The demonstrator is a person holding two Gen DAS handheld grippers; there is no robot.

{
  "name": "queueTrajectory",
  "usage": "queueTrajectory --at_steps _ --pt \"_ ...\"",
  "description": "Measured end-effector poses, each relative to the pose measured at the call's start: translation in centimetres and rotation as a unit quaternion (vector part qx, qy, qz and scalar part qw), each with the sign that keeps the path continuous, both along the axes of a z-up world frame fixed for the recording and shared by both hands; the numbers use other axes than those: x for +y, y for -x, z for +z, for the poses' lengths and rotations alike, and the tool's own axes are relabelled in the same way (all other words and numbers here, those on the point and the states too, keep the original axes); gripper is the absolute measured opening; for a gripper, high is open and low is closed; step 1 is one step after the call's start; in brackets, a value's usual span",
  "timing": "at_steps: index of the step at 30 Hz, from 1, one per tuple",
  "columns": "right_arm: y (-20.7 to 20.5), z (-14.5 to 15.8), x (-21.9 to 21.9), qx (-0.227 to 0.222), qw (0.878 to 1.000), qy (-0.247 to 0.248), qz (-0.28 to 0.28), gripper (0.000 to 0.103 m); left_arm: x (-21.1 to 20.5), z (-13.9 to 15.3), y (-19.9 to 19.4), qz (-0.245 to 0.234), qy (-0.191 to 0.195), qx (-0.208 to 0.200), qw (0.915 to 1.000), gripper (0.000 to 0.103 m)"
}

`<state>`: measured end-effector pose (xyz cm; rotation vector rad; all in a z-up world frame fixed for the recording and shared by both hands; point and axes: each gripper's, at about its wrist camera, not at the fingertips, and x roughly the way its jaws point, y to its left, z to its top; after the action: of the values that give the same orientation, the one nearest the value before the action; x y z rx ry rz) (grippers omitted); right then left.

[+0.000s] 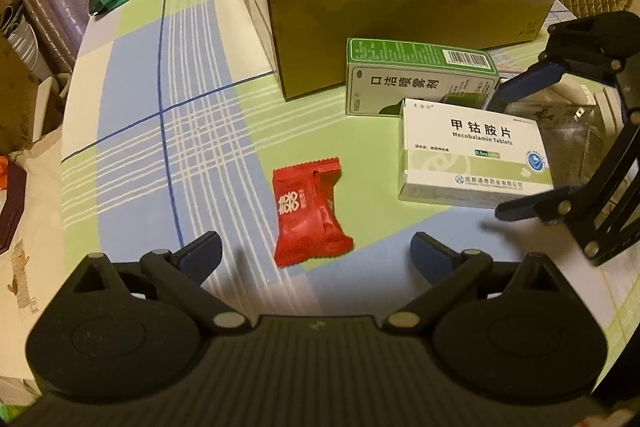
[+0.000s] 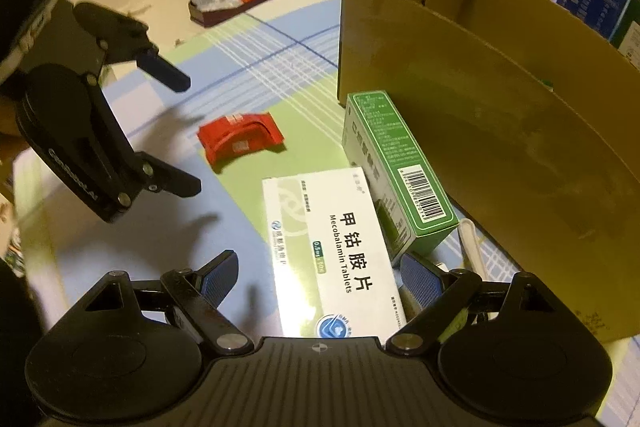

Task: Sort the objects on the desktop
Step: 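Grasp the red candy packet with the left gripper while the right grasps the white medicine box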

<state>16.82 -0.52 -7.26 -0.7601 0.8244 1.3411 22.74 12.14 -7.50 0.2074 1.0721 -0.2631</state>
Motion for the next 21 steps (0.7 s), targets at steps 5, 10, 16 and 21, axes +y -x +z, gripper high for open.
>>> queueTrajectory --at_steps 5,10,16,21 --pt "0.6 -1.0 1.0 -0.023 1.000 0.016 0.009 0.086 -0.1 -0.7 -1.0 -0.005 0.005 0.002 1.0000 0.095" --pt "0.9 -2.1 1.7 -0.028 0.999 0.026 0.002 0.082 0.0 -1.3 -1.8 0.005 0.011 0.004 0.9999 0.080" --pt "0.3 -2.2 1.9 -0.014 0.999 0.025 -0.029 0.071 0.3 -1.7 -2.2 0.023 0.018 0.003 0.9996 0.041" --pt "0.6 -2.1 2.1 -0.004 0.998 0.027 -0.051 0.069 0.3 -1.4 -1.0 0.028 0.012 0.009 0.9995 0.027"
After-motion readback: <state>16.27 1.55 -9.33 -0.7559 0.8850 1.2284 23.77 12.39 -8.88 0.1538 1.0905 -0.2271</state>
